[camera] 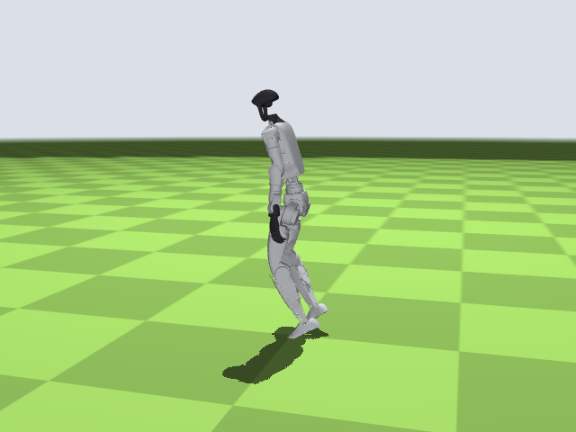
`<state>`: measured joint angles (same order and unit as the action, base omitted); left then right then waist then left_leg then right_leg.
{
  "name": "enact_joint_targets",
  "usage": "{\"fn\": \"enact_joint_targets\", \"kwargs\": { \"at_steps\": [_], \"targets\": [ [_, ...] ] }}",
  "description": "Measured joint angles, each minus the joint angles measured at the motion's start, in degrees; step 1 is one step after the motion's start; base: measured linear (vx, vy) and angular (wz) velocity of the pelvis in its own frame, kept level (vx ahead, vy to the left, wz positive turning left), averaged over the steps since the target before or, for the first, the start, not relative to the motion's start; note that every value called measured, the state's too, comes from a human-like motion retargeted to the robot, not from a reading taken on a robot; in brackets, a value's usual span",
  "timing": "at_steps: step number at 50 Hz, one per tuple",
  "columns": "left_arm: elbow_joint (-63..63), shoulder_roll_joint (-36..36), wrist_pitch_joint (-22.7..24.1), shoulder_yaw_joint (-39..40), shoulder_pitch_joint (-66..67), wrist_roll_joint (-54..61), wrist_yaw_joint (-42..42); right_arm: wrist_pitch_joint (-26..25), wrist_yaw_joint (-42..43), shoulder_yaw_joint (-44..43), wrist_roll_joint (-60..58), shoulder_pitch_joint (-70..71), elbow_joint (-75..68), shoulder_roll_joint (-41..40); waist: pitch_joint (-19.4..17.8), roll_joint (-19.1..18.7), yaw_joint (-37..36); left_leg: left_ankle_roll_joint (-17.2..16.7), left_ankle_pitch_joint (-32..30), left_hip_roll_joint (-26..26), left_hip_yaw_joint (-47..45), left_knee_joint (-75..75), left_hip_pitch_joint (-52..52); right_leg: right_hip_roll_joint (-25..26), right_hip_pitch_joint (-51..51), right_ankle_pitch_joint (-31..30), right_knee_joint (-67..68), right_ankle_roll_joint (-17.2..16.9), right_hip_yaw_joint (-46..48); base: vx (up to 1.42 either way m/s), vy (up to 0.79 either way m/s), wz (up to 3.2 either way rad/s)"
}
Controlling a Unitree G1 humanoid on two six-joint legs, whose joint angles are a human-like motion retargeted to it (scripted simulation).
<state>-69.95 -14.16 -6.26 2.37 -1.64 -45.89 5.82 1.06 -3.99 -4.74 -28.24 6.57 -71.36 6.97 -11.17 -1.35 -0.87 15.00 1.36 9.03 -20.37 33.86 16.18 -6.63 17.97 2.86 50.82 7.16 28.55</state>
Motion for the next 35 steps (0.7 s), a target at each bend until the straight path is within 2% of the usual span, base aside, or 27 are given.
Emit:
{"fn": "enact_joint_targets", "kwargs": {
  "at_steps": [2, 3, 7, 8, 10, 13, 15, 18, 21, 24, 27, 29, 30, 32, 33, 34, 35],
  "targets": [
    [3.00, -1.72, 0.14, -1.64, -0.90, -1.37, -0.71, -1.51, 0.79, -2.48, 1.44, -1.69, -6.26, 0.62, -0.03, 2.37, -0.64, 0.00, 1.17, -1.79, -1.86, 0.07, -2.53, -0.48, 0.70, 0.02, -6.96, 1.20, -0.91, 0.49, -0.19, -0.18],
    [4.30, -2.44, 0.32, -2.35, -1.39, -1.37, -0.91, -2.21, 0.90, -4.13, 2.45, -2.39, -9.72, 0.67, -0.30, 2.40, 1.75, 0.00, 1.80, -2.71, 1.37, 1.22, -2.57, 0.54, 0.52, 0.69, -11.67, 0.95, -0.01, 0.51, -0.22, 1.19],
    [7.23, -2.14, 1.99, -1.24, -2.90, 3.27, -0.57, -6.42, -2.93, -5.96, 3.54, -4.91, -21.80, 2.54, -1.17, 5.89, 4.34, 0.00, 6.25, -5.69, 2.68, 5.61, -5.98, 4.42, -0.85, 0.95, -30.38, 0.16, -8.22, 0.51, -0.27, 0.52],
    [7.58, -1.91, 2.36, -0.76, -3.19, 5.02, -0.30, -7.68, -4.69, -5.83, 2.96, -5.35, -24.19, 3.11, -1.37, 6.84, 3.96, 0.00, 8.05, -6.20, 2.23, 6.94, -7.13, 4.04, -2.04, -0.70, -33.43, 1.82, -7.95, 0.56, -0.31, -0.37],
    [8.05, -1.55, 3.08, 0.03, -3.63, 8.44, 0.36, -10.90, -8.34, -6.06, 1.24, -7.09, -26.04, 3.86, -1.83, 7.91, 3.06, 0.00, 10.02, -6.16, 1.26, 9.84, -9.26, 4.89, -4.62, -6.29, -36.85, 7.57, -9.16, 0.72, -0.29, -0.49],
    [8.03, -0.66, 4.13, 2.45, -2.82, 10.11, -0.15, -14.90, -10.86, -7.74, 0.39, -9.97, -26.04, 3.19, -2.19, 7.16, 0.24, 0.00, 10.97, -3.90, 1.26, 17.23, -10.56, 5.44, -8.97, -3.12, -37.55, 7.77, -7.75, 0.67, -0.14, -0.51],
    [7.06, 0.47, 4.50, 4.05, -1.74, 10.57, -1.61, -16.46, -11.25, -9.32, 1.06, -9.88, -26.04, 2.69, -3.54, 5.93, -1.88, 0.00, 7.57, -0.97, 1.99, 25.73, -8.58, 6.90, -10.02, -1.92, -36.28, 7.69, -9.55, 0.24, -0.29, -0.72],
    [2.63, 2.44, 4.67, 6.15, 0.90, 10.04, -1.58, -15.22, -10.94, -7.18, 0.44, -7.32, -26.04, 2.26, -3.74, 3.64, -3.73, 0.00, 1.60, 3.70, 5.95, 39.52, -1.97, 10.31, -12.34, -2.32, -37.66, 7.62, -10.06, 0.36, -0.23, -0.82],
    [-2.84, 2.87, 3.66, 6.59, 3.71, 4.62, 5.15, -14.45, -10.10, -4.56, -5.81, -3.71, -24.45, 2.55, -2.21, 2.19, -4.41, 0.00, 4.44, 6.31, 7.61, 45.73, 2.55, 12.23, -13.98, -3.63, -39.67, 7.60, -9.90, 0.29, -0.02, -0.49],
    [-8.59, 2.75, 1.82, 5.20, 5.74, -4.33, 11.27, -16.30, -8.66, -3.19, -11.22, -0.75, -18.88, 2.81, -0.53, 1.70, -3.90, 0.00, 7.44, 8.02, 4.29, 39.65, 4.06, 11.92, -14.96, -4.18, -39.93, 6.19, -8.93, 0.39, 0.26, 0.04],
    [-13.70, 1.93, 1.34, 1.27, 7.56, -10.38, 12.58, -16.84, -7.06, -1.41, -10.58, 1.34, -11.30, 2.08, 0.97, 1.86, -2.60, 0.00, 9.41, 7.90, -4.33, 24.18, 2.48, 9.73, -15.66, -4.49, -38.97, 3.04, -8.45, 0.33, 0.56, 0.38],
    [-16.19, 2.34, 1.05, -0.69, 8.38, -12.95, 11.37, -16.18, -6.24, -0.87, -8.38, 1.31, -4.83, 1.50, 2.28, 2.25, -1.30, -0.93, 5.78, 0.82, -7.83, 6.49, 1.83, 6.08, -14.45, -4.49, -37.20, -0.11, -8.62, 0.14, 0.77, 1.07],
    [-17.01, 2.79, 0.73, -1.18, 8.58, -13.84, 10.51, -15.59, -5.92, -0.74, -7.21, 1.23, -1.44, 1.39, 3.14, 2.09, -0.12, -2.31, 2.32, -4.60, -6.16, -3.76, 2.62, 4.31, -12.96, -4.14, -35.75, -1.76, -8.59, 0.29, 0.56, 1.02],
    [-17.89, 3.07, 0.01, 0.01, 8.63, -13.07, 9.04, -13.79, -5.90, 0.75, -5.14, 1.23, 4.98, 1.36, 2.72, -0.48, -0.14, -12.73, -2.43, -4.39, 0.68, -14.43, 2.10, 6.65, -13.04, -1.59, -31.92, -2.66, -7.57, 0.44, 0.22, 0.32],
    [-18.10, 3.37, -0.20, 0.88, 8.43, -11.99, 8.63, -12.88, -5.99, 1.73, -4.04, 0.98, 8.24, 1.71, 2.25, -1.61, 0.07, -15.87, -5.63, -3.28, 2.81, -16.94, 1.83, 7.62, -12.96, -0.79, -29.80, -3.33, -7.92, 0.46, 0.13, 0.20],
    [-18.23, 3.82, -0.49, 1.74, 8.14, -10.66, 8.48, -11.85, -6.38, 2.67, -3.10, 0.45, 11.34, 2.35, 2.26, -2.01, 0.47, -14.65, -7.51, -3.06, 3.82, -16.89, 2.01, 7.59, -12.71, -0.12, -27.77, -4.16, -8.17, 0.52, 0.16, 0.32],
    [-18.33, 4.33, -0.81, 2.60, 7.80, -9.22, 8.48, -10.77, -6.92, 3.59, -2.25, -0.22, 14.37, 3.14, 2.52, -2.05, 0.95, -11.25, -8.75, -3.29, 4.28, -15.58, 2.40, 7.06, -12.38, 0.48, -25.81, -5.08, -8.39, 0.65, 0.19, 0.27]
  ]
}}
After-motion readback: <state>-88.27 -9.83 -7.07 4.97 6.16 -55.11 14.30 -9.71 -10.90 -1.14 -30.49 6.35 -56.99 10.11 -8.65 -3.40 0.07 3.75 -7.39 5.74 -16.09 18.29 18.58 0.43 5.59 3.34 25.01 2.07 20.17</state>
